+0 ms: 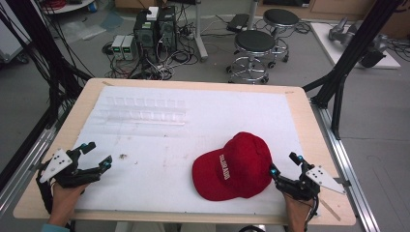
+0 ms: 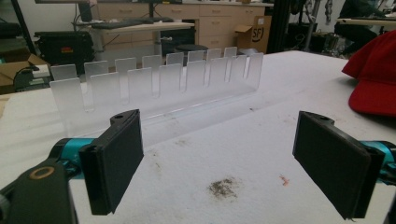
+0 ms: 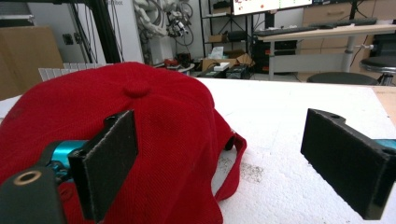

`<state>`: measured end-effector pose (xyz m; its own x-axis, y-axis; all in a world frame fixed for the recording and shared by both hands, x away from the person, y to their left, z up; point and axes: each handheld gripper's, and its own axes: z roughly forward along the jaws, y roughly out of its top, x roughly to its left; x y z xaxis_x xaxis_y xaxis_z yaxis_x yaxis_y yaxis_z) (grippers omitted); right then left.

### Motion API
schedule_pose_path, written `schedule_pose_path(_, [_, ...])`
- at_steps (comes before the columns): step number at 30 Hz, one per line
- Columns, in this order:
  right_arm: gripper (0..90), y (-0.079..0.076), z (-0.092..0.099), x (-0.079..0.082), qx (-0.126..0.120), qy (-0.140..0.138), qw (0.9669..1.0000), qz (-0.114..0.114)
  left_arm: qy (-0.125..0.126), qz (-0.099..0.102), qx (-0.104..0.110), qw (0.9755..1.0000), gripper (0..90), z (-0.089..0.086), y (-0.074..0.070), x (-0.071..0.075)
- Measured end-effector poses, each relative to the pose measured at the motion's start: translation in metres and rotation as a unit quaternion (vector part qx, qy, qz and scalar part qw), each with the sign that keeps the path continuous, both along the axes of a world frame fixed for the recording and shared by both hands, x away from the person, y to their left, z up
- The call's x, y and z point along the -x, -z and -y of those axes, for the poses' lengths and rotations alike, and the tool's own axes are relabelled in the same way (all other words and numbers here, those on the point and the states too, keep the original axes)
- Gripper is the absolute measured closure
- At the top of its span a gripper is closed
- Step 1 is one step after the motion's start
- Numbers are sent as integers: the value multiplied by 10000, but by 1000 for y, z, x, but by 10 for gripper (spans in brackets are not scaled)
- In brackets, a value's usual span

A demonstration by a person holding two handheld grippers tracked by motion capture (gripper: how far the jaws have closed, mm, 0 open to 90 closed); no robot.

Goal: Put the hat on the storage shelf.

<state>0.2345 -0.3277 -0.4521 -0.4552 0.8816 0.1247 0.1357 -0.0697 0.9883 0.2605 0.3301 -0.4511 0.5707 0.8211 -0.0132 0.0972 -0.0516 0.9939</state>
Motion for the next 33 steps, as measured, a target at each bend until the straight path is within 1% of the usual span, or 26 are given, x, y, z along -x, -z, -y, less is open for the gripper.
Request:
schedule_pose_path(3, [99,0,1,0,-36,-14,10000,35,-34,-20,38,10000,165,-1,0,-1])
schedule_pose_path(11, [99,0,3,-1,-147,-51,9999,-54,-92,-66,64,9999,165,-1,0,-1])
schedule_pose_path(18, [99,0,4,0,-159,-96,9998,-5,-89,-59,51,9999,165,-1,0,-1])
schedule_pose_path(21, [99,0,4,0,-217,-108,9997,-39,-101,-55,31,9999,165,0,0,-1])
schedule_pose_path(23, [99,0,5,-1,-230,-107,9997,-16,-127,-56,34,9999,165,0,0,-1])
schedule_pose_path(24, [99,0,6,-1,-292,-123,9995,-15,-130,-62,35,9999,165,0,0,-1])
schedule_pose_path(25, [99,0,6,-1,-292,-123,9995,-15,-130,-62,35,9999,165,0,0,-1])
schedule_pose_path(26, [99,0,8,0,-363,-162,9992,-39,-131,-67,38,9999,165,0,0,-1])
schedule_pose_path(27, [99,0,8,0,-363,-162,9992,-39,-133,-70,39,9999,165,0,0,-1])
schedule_pose_path(30, [99,0,8,-1,-362,-281,9989,108,-143,-72,31,9999,166,0,0,-1])
schedule_pose_path(33, [99,-1,7,-1,-320,-358,9988,122,-140,-74,35,9999,166,0,0,-1])
